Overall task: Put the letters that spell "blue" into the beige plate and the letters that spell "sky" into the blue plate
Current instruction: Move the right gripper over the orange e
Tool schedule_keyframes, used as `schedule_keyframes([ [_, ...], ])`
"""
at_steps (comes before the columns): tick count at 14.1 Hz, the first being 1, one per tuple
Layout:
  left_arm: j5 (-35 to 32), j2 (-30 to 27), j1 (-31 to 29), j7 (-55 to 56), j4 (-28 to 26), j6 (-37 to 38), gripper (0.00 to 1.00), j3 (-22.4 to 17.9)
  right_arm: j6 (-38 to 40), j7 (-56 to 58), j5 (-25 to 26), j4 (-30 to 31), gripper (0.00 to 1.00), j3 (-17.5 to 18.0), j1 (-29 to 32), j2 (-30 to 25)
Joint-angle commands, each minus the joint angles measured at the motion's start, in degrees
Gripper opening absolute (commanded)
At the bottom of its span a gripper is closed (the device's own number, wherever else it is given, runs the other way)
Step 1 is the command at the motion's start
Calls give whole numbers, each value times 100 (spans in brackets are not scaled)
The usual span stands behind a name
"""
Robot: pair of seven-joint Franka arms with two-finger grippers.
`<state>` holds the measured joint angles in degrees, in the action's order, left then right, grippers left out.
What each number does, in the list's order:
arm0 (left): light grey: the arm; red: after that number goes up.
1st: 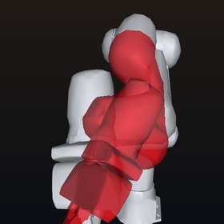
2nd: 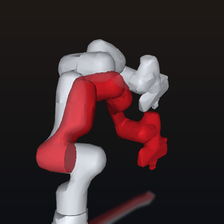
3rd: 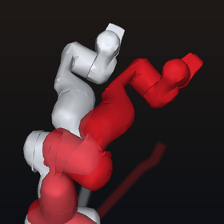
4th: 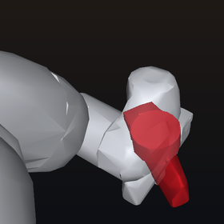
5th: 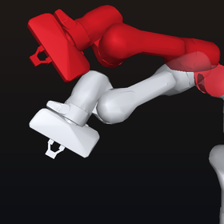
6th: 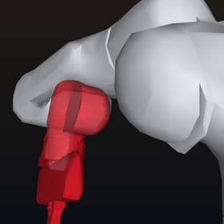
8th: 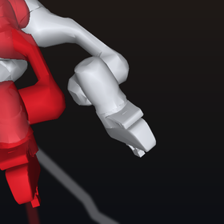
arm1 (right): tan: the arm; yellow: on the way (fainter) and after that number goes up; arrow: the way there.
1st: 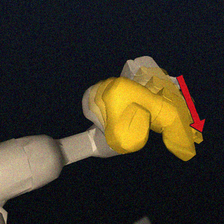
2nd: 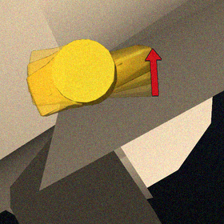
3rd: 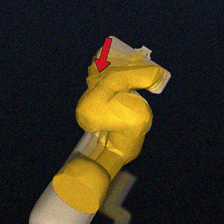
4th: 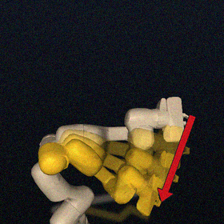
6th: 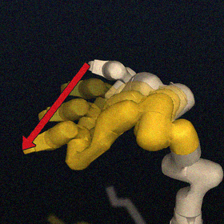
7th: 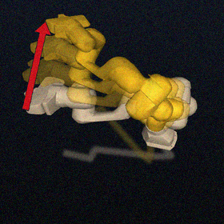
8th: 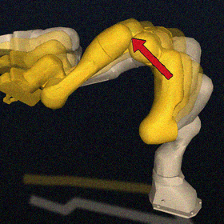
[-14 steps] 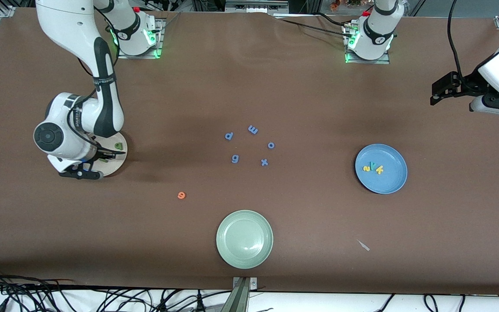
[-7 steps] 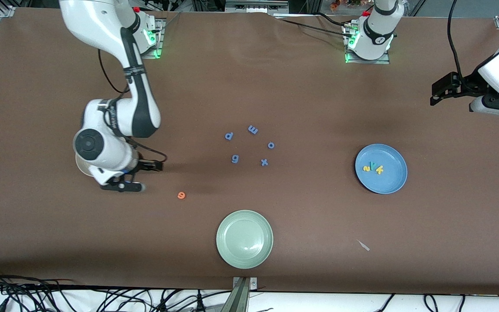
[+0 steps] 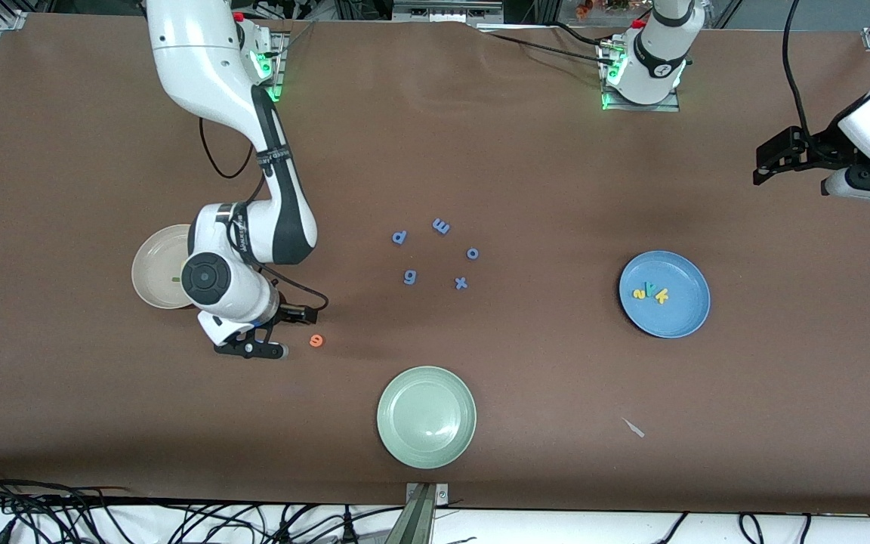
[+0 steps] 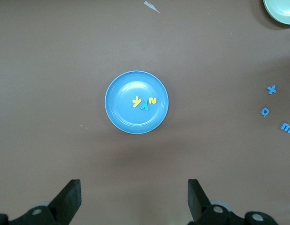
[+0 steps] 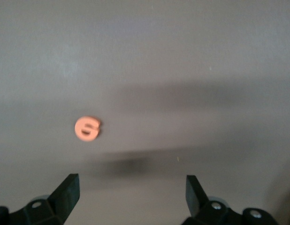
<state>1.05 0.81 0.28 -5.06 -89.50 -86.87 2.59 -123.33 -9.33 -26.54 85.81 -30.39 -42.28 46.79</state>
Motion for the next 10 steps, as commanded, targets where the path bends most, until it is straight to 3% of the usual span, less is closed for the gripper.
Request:
schedule_keyframes([
  [1, 62, 69, -71, 67, 153, 73, 100, -4, -33, -112, -332, -539, 100, 76, 79, 401],
  [7, 62, 51, -291, 84, 91, 451, 100, 13, -769, -77, -422, -785, 100, 445, 176, 700],
  [10, 141, 69, -414, 76, 82, 408, 100, -13, -859, -51, -422, -768, 100, 455, 246, 726],
])
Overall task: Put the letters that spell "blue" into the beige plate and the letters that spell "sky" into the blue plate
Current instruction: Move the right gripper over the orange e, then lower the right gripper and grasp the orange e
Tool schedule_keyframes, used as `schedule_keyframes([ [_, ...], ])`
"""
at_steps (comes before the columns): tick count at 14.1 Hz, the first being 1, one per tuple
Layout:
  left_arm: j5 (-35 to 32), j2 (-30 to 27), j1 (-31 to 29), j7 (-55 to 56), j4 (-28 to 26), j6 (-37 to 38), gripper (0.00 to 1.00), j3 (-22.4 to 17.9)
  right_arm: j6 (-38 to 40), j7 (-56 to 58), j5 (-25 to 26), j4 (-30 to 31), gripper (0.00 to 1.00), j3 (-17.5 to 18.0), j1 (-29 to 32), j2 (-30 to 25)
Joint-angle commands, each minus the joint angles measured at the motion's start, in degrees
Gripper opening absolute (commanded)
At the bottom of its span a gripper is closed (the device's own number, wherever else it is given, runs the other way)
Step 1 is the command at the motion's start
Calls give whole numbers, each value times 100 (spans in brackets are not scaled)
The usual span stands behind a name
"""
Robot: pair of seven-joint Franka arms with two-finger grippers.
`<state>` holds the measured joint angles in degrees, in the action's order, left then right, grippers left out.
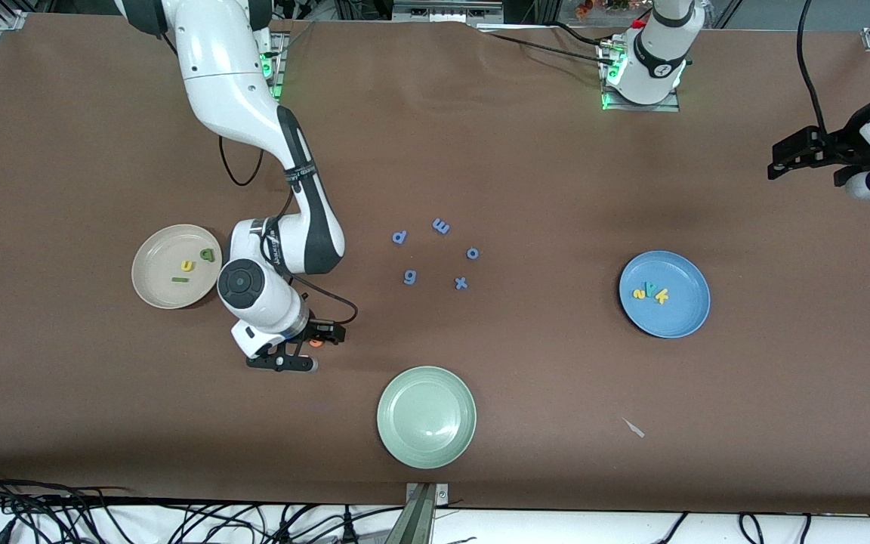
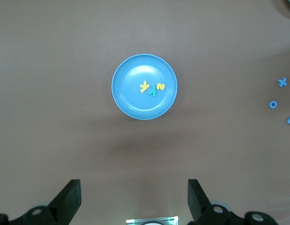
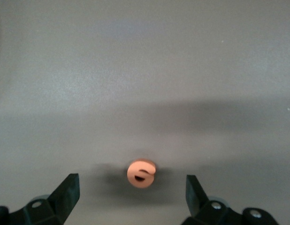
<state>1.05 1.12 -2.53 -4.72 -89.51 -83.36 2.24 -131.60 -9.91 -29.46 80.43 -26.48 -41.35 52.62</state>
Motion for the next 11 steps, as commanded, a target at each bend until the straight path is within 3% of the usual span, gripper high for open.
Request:
schedule_keyframes([
  [1, 124, 46, -133, 32, 109, -4, 100, 22, -41, 7, -130, -230, 100, 64, 162, 161],
  [3, 132, 81, -160, 32, 136, -13, 100, 13, -67, -11, -147, -230, 98, 90, 171, 196],
  [8, 132, 117, -160, 32, 162, -180, 100, 22, -59, -3, -613, -230, 62, 266, 233, 266],
  [10, 141, 125, -160, 32, 162, -189, 100, 22, -67, 33, -605, -230, 27, 266, 268, 284],
  [11, 141, 134, -160, 32, 154, -198, 100, 22, -68, 94, -596, -230, 18, 266, 268, 284],
])
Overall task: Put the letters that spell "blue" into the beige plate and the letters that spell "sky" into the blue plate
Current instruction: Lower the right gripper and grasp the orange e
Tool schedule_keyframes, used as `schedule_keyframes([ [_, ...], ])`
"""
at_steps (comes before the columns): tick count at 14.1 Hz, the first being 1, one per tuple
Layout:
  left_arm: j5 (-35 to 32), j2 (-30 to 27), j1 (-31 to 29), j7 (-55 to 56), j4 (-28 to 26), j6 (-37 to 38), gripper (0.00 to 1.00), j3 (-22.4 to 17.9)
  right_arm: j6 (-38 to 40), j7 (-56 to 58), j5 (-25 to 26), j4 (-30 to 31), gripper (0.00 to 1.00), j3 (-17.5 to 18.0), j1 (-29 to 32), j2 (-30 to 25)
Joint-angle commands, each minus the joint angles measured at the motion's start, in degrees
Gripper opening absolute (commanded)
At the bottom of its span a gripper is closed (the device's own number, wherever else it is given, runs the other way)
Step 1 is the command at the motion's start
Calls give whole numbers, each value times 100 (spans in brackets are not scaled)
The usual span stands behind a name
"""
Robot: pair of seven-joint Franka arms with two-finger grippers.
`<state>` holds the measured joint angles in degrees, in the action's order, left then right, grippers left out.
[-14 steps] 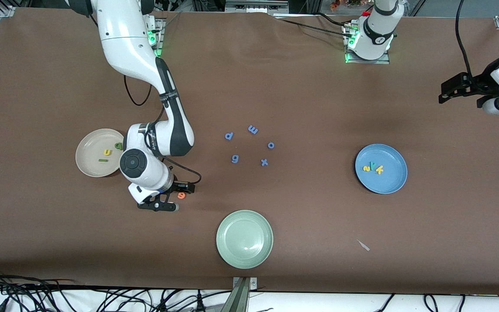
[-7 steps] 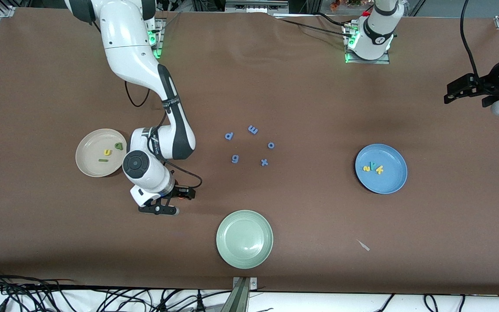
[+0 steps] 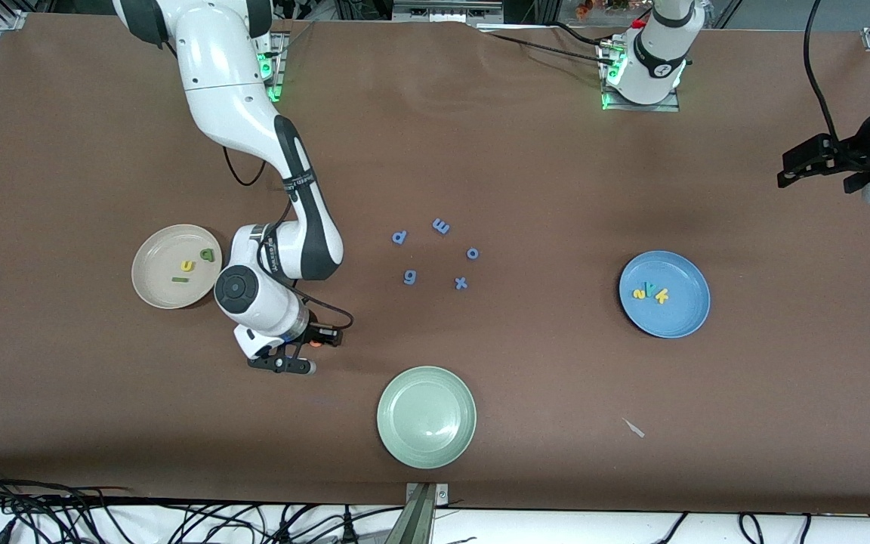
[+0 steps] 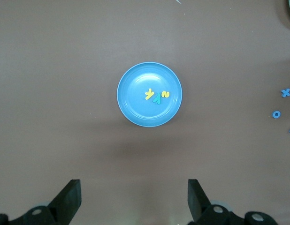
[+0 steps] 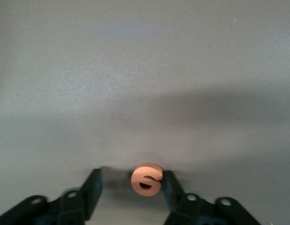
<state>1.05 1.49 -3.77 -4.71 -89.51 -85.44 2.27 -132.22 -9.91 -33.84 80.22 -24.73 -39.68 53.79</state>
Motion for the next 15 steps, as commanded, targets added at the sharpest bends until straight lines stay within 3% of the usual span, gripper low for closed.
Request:
schedule_keyframes([
  [1, 141, 114, -36, 32, 162, 9, 100, 19, -6, 199, -132, -208, 8, 91, 101, 167],
  [3, 132, 114, -28, 32, 162, 9, 100, 28, 3, 279, -131, -199, 0, 82, 145, 176],
  [6, 115, 114, 16, 32, 162, 9, 100, 28, 632, 270, -79, -243, 0, -101, 136, -52],
  [11, 106, 114, 25, 32, 171, 10, 100, 46, 2532, 1262, 27, 108, 0, -1067, 84, -816],
  [15, 115, 114, 34, 32, 171, 18, 100, 54, 4070, 1448, 27, 327, 0, -1859, 101, -879],
])
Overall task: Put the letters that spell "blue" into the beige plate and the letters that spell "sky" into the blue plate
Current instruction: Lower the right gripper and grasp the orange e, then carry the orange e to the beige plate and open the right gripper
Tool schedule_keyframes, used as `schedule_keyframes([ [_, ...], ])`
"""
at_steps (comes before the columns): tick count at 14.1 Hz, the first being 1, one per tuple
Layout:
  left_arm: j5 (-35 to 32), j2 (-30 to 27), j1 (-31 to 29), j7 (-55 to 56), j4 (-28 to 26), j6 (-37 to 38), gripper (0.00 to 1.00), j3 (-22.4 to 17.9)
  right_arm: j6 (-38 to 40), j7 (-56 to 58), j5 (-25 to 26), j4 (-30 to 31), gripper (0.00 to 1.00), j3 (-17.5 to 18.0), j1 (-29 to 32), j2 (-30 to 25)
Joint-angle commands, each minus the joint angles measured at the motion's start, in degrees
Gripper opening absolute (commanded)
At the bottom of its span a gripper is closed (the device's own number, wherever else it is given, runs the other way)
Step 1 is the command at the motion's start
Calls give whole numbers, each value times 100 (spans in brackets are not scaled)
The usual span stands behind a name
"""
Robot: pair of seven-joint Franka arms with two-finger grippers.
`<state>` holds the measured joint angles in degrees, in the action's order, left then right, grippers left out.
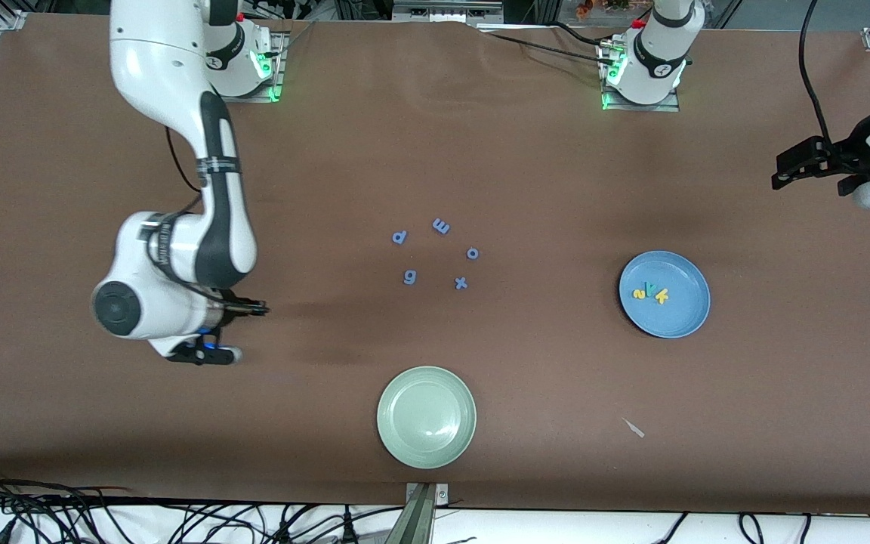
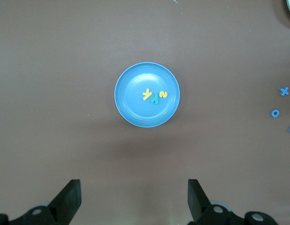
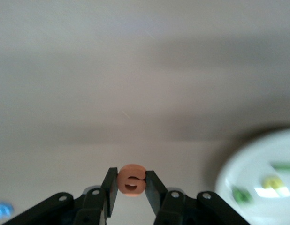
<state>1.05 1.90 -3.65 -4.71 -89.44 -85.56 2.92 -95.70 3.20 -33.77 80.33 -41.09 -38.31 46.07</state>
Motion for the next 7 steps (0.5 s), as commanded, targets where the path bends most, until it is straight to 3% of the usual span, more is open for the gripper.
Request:
schedule_keyframes([
  [1, 106, 74, 31, 32, 163, 22, 100, -11, 516, 145, 20, 482, 0, -311, -37, -107],
  [4, 88, 74, 31, 5, 163, 22, 100, -11, 368, 827, 117, 1238, 0, -671, -238, -142],
  [7, 80, 74, 49, -3, 172, 22, 100, -2, -630, 2041, 99, 2387, 0, -1453, -878, -160],
])
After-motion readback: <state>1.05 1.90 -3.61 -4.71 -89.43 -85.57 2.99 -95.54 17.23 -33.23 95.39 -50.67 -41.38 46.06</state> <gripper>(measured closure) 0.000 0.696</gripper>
